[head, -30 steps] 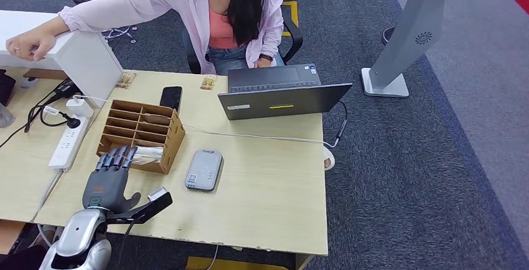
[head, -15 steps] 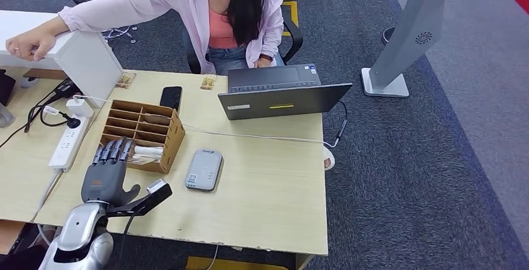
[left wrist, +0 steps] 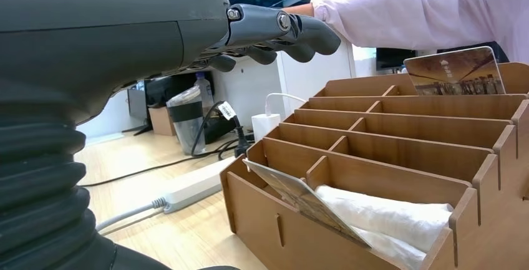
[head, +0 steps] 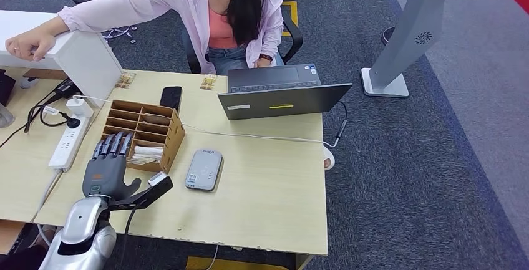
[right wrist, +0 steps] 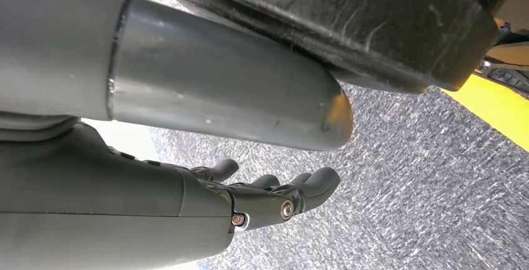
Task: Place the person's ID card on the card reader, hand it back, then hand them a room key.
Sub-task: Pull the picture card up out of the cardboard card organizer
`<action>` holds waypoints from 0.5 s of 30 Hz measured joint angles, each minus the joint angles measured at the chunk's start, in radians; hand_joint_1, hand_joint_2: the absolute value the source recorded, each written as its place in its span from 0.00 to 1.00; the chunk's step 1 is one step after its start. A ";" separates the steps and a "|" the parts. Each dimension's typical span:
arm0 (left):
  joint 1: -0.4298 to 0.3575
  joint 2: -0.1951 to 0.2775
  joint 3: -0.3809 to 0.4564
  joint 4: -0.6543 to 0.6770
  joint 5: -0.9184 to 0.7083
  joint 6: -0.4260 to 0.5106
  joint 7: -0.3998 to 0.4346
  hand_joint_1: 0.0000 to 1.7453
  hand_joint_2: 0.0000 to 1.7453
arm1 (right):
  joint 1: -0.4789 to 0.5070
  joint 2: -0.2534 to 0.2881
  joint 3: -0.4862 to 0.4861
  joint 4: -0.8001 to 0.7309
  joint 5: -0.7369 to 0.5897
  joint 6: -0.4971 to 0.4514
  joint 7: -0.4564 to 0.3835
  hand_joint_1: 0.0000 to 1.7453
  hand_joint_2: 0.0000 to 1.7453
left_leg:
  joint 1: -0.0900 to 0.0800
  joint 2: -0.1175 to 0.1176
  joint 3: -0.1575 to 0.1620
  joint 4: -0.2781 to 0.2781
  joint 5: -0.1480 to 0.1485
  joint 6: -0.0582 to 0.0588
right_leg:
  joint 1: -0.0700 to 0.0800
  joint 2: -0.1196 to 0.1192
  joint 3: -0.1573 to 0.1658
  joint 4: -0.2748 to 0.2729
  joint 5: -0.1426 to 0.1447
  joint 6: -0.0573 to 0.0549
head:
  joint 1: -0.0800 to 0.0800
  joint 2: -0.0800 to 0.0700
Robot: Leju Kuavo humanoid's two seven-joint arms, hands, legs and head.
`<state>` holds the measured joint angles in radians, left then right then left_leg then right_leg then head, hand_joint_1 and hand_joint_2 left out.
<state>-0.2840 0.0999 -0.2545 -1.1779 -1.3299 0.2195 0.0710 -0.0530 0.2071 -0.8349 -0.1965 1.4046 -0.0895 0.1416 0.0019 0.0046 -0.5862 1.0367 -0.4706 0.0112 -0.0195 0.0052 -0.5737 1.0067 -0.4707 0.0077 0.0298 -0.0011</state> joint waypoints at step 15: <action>-0.027 -0.008 0.009 0.064 -0.004 0.012 0.005 0.00 1.00 | 0.000 0.000 0.003 0.000 0.009 0.007 0.000 0.00 0.00 | 0.000 0.000 0.000 0.000 0.000 0.000 | 0.000 0.000 0.000 0.000 0.000 0.000 | 0.000 0.000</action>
<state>-0.3112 0.0919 -0.2456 -1.1135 -1.3342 0.2314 0.0759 -0.0532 0.2071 -0.8320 -0.1965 1.4136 -0.0829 0.1411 0.0020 0.0047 -0.5863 1.0367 -0.4706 0.0112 -0.0195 0.0052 -0.5737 1.0067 -0.4707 0.0076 0.0298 -0.0011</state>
